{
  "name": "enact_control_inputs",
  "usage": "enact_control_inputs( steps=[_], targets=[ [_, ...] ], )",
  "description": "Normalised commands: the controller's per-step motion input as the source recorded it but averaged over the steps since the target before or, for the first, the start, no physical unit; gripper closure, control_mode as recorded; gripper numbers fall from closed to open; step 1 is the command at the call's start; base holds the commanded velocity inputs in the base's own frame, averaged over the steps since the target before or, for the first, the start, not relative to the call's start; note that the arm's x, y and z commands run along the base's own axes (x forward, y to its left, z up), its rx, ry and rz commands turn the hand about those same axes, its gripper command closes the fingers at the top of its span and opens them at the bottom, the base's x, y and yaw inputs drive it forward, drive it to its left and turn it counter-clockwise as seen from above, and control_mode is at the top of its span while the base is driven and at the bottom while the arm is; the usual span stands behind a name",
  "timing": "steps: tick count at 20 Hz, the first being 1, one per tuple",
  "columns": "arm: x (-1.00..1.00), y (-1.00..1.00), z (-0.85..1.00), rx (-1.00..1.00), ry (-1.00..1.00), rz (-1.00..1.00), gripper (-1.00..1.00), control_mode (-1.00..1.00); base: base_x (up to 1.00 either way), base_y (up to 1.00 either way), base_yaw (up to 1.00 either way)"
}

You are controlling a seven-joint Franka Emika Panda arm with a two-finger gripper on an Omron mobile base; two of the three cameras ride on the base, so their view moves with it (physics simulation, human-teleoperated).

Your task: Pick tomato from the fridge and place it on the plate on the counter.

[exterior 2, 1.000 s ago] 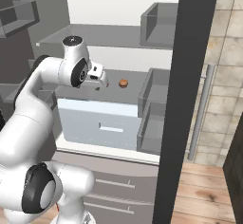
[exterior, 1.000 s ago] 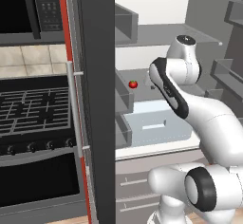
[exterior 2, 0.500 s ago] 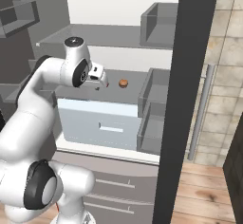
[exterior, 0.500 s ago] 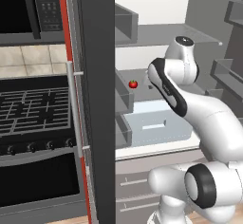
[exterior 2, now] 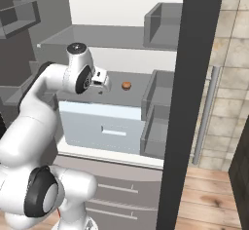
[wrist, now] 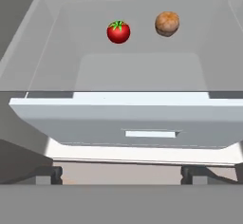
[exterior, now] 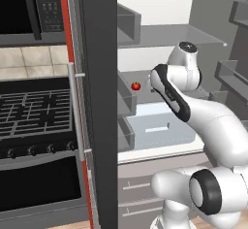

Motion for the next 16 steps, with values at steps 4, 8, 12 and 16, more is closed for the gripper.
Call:
enact_control_inputs(
  steps=[4,8,12,16],
  targets=[
    [-0.22,0.00,-0.36,0.00,-0.20,0.05,-1.00,-1.00,0.00,0.00,0.00],
    [0.02,0.00,0.00,0.00,-0.01,0.00,-1.00,-1.00,0.00,0.00,0.00],
    [0.16,0.01,0.00,0.00,0.00,0.00,-1.00,-1.00,0.00,0.00,0.00],
    [0.34,0.08,0.00,0.00,0.03,0.00,-1.00,-1.00,0.00,0.00,0.00]
  ],
)
